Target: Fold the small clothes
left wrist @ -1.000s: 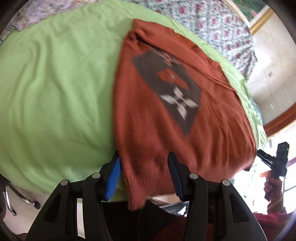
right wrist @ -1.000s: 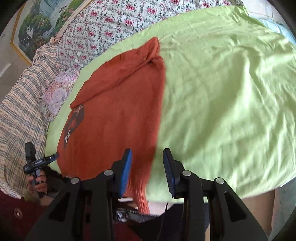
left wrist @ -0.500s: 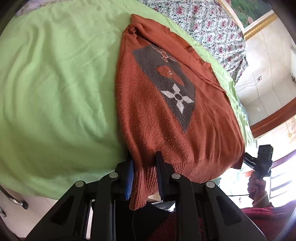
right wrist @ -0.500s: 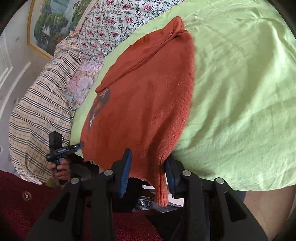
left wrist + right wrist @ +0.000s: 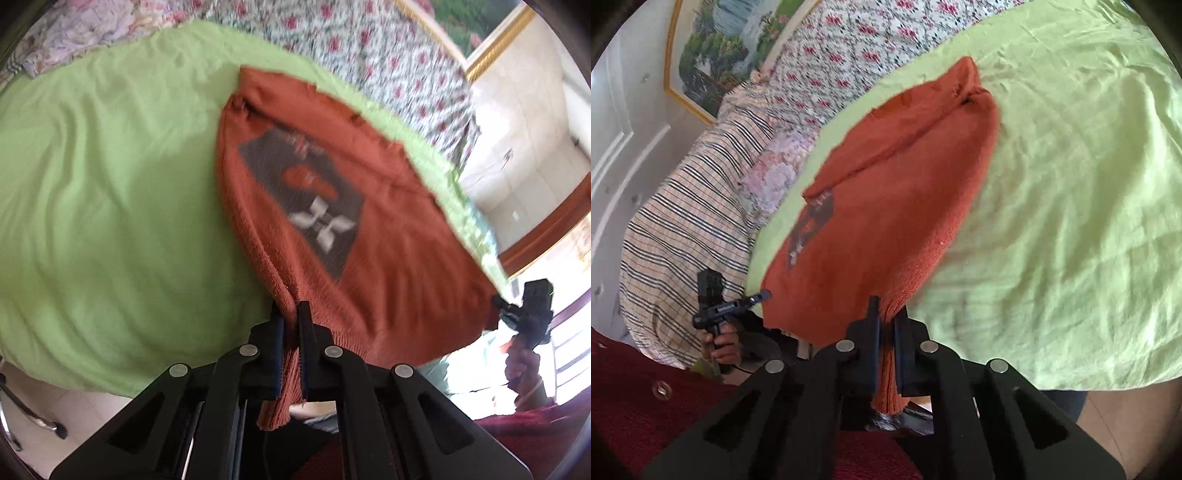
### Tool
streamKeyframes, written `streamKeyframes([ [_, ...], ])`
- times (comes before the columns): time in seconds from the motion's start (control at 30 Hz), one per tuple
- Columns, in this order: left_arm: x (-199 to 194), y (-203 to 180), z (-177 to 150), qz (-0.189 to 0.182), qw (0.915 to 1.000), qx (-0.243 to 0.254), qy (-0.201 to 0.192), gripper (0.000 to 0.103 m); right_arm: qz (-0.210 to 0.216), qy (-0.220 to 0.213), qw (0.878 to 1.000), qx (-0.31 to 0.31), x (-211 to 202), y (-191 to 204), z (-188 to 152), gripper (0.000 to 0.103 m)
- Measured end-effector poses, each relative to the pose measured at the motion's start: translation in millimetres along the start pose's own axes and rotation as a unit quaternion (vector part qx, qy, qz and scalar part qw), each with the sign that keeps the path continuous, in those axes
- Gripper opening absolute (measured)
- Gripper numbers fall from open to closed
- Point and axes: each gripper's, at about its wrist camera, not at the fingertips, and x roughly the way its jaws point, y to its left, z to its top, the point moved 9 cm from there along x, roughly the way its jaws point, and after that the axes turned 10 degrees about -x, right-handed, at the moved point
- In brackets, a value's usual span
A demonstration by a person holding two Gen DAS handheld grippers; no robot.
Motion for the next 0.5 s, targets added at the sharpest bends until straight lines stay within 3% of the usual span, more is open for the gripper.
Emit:
streamKeyframes([
  [0.23,-24.0,-27.3,54.0,-0.036,0.9968,-0.009,-0.071,0.003,0.022,-0.056,0.998,-0.011,-5.1,12.2,49.8,0.007],
  [0.5,-6.6,-56.3,165.8,-0.046,0.9871,-0.015,-0.153,0.002,-0.005,-0.131,0.991,-0.033,4.1,-8.1,154.9,0.007],
])
